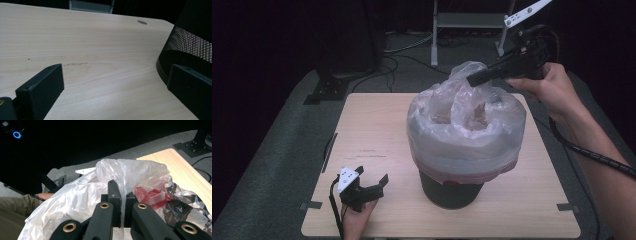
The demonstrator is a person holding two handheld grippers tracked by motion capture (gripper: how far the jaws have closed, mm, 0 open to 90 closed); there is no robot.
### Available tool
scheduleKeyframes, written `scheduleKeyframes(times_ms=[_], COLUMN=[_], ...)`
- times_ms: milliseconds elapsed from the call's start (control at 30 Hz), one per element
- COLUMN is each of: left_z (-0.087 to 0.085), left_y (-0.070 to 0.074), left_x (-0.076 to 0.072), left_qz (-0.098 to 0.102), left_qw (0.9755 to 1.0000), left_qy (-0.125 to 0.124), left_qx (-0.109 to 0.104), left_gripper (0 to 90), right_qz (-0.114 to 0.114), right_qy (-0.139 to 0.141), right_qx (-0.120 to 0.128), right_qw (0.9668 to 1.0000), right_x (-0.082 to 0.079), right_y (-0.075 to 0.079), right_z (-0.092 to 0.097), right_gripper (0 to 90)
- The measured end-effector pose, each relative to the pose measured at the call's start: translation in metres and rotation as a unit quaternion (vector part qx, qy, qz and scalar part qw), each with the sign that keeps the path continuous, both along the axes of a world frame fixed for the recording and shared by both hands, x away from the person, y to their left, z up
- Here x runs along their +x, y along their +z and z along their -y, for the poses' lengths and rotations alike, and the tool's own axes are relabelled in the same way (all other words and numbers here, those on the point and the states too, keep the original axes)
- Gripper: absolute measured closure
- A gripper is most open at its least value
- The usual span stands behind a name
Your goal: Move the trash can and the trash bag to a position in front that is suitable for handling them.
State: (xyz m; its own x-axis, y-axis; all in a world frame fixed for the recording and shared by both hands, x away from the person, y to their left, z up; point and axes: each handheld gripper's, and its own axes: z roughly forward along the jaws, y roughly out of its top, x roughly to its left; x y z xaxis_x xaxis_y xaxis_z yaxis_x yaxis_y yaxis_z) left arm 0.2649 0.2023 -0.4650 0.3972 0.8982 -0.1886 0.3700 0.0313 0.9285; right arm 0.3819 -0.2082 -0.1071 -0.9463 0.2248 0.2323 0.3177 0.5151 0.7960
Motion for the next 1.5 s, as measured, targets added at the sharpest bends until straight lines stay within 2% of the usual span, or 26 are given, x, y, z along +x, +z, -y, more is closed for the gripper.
scheduleKeyframes(times_ms=[467, 633, 767, 933, 1167, 1333, 1500], left_z=[0.003, 0.003, 0.003, 0.004, 0.003, 0.002, 0.002], left_y=[-0.001, -0.001, -0.002, -0.001, -0.001, -0.001, -0.001], left_x=[0.001, 0.001, 0.001, 0.001, 0.000, 0.000, 0.000], left_qz=[-0.003, -0.003, -0.004, -0.004, -0.002, -0.003, -0.001], left_qw=[1.0000, 1.0000, 1.0000, 1.0000, 1.0000, 1.0000, 1.0000], left_qy=[-0.004, -0.003, -0.003, -0.005, -0.003, -0.003, -0.003], left_qx=[0.002, 0.001, 0.000, 0.002, 0.000, -0.001, -0.001], left_gripper=[0.0, 0.0, 0.0, 0.0, 0.0, 0.0, 0.0], right_qz=[0.000, 0.002, 0.006, 0.011, 0.004, 0.002, -0.003], right_qy=[0.005, 0.009, 0.006, 0.007, 0.011, 0.020, 0.023], right_qx=[-0.026, -0.047, -0.040, -0.071, -0.086, -0.107, -0.117], right_qw=[0.9996, 0.9989, 0.9992, 0.9974, 0.9963, 0.9941, 0.9929], right_x=[-0.010, -0.013, -0.016, -0.017, -0.014, -0.013, -0.011], right_y=[-0.016, -0.021, -0.019, -0.024, -0.034, -0.043, -0.050], right_z=[0.004, 0.003, 0.005, 0.000, -0.004, -0.012, -0.016], right_gripper=[90.0, 90.0, 90.0, 90.0, 90.0, 90.0, 90.0])
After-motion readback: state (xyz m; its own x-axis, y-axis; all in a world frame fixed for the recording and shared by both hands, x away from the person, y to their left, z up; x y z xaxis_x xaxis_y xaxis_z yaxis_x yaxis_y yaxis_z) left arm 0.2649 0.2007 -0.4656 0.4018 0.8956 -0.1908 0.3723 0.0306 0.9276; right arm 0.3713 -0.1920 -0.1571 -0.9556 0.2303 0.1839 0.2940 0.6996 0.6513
